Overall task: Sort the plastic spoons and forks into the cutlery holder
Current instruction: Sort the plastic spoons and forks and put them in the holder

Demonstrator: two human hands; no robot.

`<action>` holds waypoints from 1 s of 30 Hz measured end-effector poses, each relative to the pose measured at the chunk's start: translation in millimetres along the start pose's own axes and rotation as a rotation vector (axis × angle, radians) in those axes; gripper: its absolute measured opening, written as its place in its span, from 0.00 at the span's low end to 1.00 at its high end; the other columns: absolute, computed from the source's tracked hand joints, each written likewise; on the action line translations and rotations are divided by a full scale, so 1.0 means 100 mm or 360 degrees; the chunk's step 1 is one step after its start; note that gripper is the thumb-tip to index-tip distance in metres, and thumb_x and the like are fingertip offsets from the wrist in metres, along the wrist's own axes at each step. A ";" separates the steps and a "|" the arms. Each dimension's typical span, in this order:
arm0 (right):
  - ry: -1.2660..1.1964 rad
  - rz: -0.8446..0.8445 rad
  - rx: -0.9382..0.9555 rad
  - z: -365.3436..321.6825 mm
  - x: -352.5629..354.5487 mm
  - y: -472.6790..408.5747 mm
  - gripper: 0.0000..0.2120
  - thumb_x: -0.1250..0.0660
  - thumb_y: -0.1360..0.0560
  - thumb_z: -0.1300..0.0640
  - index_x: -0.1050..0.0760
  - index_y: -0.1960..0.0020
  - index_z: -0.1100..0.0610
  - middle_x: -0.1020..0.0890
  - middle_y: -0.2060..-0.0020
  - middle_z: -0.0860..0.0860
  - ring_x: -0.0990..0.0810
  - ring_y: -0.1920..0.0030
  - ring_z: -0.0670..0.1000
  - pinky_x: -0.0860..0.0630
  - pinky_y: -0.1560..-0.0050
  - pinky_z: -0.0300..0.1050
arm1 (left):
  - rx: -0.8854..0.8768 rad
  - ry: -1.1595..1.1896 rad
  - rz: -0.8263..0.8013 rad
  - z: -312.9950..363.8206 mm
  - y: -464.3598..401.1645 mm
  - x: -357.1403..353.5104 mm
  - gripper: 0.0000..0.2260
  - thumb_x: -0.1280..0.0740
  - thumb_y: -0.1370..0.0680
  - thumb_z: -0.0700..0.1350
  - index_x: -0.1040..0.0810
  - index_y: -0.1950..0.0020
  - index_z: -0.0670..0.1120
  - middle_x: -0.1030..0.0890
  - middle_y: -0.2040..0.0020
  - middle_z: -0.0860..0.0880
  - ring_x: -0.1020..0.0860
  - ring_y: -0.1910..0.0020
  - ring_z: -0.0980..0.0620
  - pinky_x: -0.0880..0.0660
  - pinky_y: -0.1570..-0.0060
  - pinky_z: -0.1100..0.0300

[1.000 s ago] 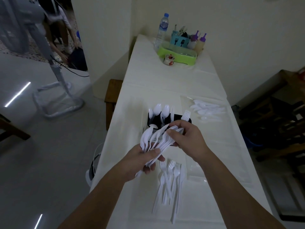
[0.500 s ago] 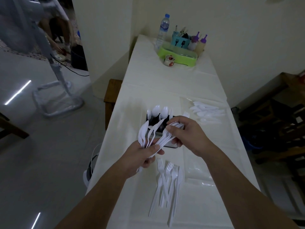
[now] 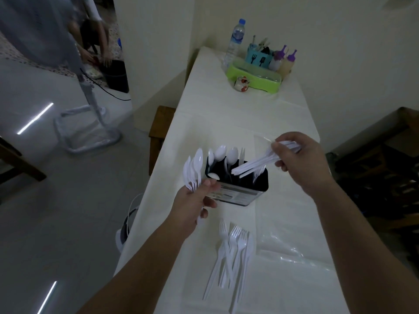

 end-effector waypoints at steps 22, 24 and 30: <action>0.0665 -0.0023 0.0129 -0.18 -0.36 -0.33 0.06 0.29 0.28 0.52 0.21 0.54 0.53 0.17 0.62 0.52 0.17 0.62 0.54 0.20 0.53 0.48 | 0.0001 0.0016 0.0078 -0.06 -0.05 0.07 0.10 0.33 0.20 0.49 0.18 0.42 0.48 0.15 0.47 0.49 0.21 0.65 0.49 0.34 0.75 0.61; 0.0658 -0.0039 0.0040 -0.06 -0.38 -0.31 0.06 0.29 0.28 0.52 0.21 0.54 0.53 0.17 0.63 0.53 0.17 0.63 0.53 0.20 0.52 0.48 | 0.0013 0.0015 0.0085 -0.06 -0.05 0.07 0.10 0.32 0.21 0.49 0.18 0.42 0.48 0.15 0.47 0.49 0.21 0.65 0.49 0.33 0.75 0.61; 0.0653 0.0008 -0.0063 0.13 -0.43 -0.24 0.06 0.31 0.27 0.52 0.22 0.52 0.52 0.17 0.63 0.52 0.18 0.60 0.52 0.21 0.53 0.45 | 0.0017 0.0018 0.0081 -0.03 -0.05 0.10 0.09 0.31 0.21 0.49 0.18 0.43 0.49 0.15 0.48 0.49 0.20 0.63 0.48 0.33 0.74 0.61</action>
Point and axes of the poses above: each hand's wrist, its own y-axis away from the middle knuckle, its own x-axis out of the back of the hand, z = x × y, the point moved 3 cm from there along -y, towards the middle knuckle
